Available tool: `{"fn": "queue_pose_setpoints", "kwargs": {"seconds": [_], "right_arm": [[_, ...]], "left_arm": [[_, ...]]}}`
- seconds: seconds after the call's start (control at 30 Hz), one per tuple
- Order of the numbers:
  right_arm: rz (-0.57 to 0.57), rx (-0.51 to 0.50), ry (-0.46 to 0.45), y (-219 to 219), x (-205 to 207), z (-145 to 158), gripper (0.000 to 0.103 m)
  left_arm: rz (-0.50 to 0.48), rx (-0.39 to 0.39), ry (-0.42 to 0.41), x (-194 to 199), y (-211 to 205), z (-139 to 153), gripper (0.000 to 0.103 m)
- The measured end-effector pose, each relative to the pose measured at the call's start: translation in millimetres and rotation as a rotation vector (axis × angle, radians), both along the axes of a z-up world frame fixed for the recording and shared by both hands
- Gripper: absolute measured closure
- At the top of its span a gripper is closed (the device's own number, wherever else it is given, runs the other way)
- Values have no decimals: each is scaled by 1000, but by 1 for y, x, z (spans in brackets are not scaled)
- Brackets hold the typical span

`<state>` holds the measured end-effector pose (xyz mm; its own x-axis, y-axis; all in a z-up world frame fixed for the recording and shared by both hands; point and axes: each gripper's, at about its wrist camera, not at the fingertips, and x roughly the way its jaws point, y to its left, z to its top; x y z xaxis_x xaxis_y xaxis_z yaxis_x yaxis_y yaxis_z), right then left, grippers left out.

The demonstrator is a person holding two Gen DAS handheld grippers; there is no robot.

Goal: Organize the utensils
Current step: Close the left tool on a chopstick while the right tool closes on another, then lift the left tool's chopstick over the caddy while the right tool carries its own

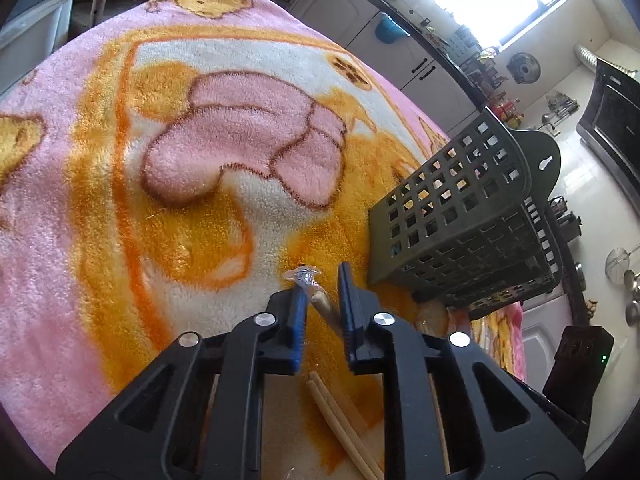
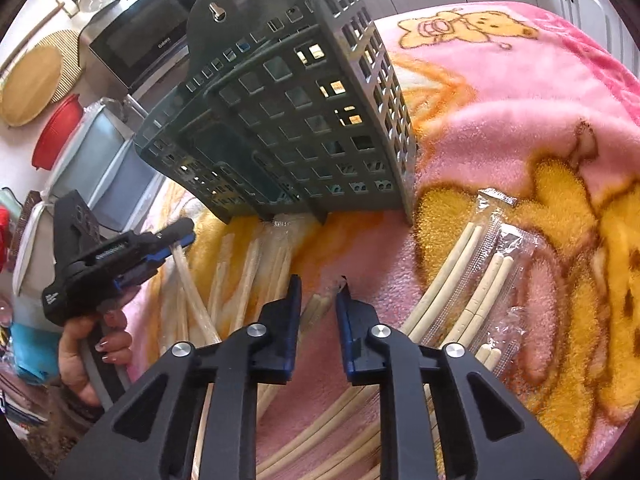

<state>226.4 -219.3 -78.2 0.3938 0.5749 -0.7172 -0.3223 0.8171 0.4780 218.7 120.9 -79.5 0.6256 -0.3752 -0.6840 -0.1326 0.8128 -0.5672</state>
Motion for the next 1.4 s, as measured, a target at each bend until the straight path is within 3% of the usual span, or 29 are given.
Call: {"fn": "queue_pose_setpoints", "kwargs": {"seconds": [0.27, 0.8, 1.4], "right_arm": [[-13, 59, -58, -18, -13, 21, 94], [-46, 117, -275, -37, -43, 93, 96], [-23, 91, -525, -42, -77, 160, 97]], "left_arm": [[-2, -12, -100, -24, 5, 25, 96], [-41, 57, -369, -72, -11, 121, 100], [-156, 83, -529, -93, -50, 181, 100]]}}
